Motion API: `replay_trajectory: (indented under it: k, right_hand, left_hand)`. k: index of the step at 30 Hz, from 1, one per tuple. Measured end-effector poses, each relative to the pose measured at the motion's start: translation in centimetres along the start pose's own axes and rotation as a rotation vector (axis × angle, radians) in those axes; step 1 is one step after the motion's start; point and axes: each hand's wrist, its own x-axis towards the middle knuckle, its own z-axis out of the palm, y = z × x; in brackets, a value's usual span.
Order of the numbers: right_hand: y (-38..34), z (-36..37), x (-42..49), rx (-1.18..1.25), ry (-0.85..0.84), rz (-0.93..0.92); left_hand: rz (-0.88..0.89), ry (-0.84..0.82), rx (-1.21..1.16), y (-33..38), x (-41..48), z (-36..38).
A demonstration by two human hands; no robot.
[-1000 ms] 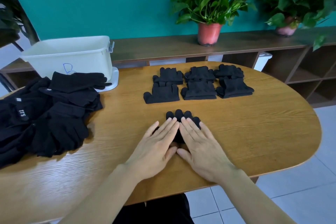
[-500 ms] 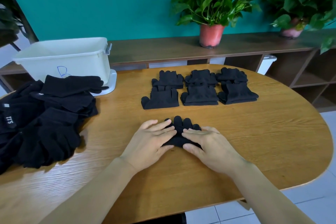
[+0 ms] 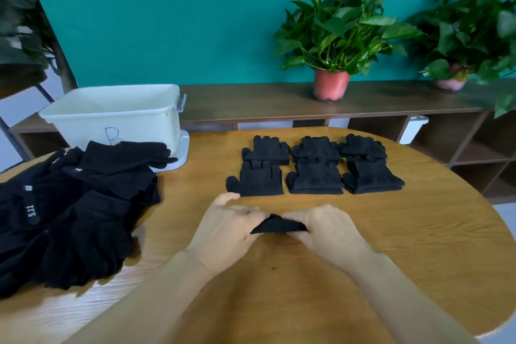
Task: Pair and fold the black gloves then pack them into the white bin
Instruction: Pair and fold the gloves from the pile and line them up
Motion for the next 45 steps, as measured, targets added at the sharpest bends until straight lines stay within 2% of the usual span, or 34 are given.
replay_trajectory:
  k: [6, 14, 16, 18, 19, 21, 25, 29, 35, 39, 45]
  right_hand:
    - [0.1, -5.8, 7.7, 0.157, -0.139, 0.049]
    - [1.7, -6.6, 16.6, 0.157, -0.052, -0.019]
    - [2.3, -5.6, 18.2, 0.039, 0.07, -0.062]
    - [2.8, -3.9, 19.3, -0.148, 0.358, -0.17]
    - [3.1, -2.6, 19.5, -0.207, 0.477, -0.214]
    - [3.9, 0.6, 18.7, -0.28, 0.547, -0.254]
    - [5.4, 7.4, 15.8, -0.412, 0.357, -0.321]
    - [5.5, 8.6, 15.3, -0.387, 0.377, -0.288]
    - [5.3, 7.9, 13.9, -0.427, 0.29, -0.269]
    - [4.8, 7.6, 12.1, -0.405, 0.312, -0.207]
    - [4.9, 9.3, 11.1, -0.39, 0.357, -0.231]
  left_hand:
    - [-0.202, -0.132, -0.063, -4.0, 6.2, -4.0]
    - [-0.187, -0.075, -0.053, -10.8, 12.3, -4.0]
    - [-0.16, 0.03, -0.028, -11.9, 13.2, -3.1]
    - [-0.109, 0.162, 0.06, -12.5, 13.3, -1.7]
    - [-0.091, 0.178, 0.105, -12.6, 12.9, -0.8]
    - [-0.055, 0.124, 0.161, -12.5, 11.1, 1.5]
    - [-0.029, -0.081, 0.202, -11.5, 6.7, 6.0]
    - [-0.057, -0.077, 0.212, -11.0, 5.5, 7.1]
    - [-0.035, -0.119, 0.164, -10.3, 5.6, 6.9]
    - [-0.025, -0.199, 0.161, -9.3, 5.7, 7.4]
    - [-0.061, -0.269, 0.079, -8.5, 4.3, 6.5]
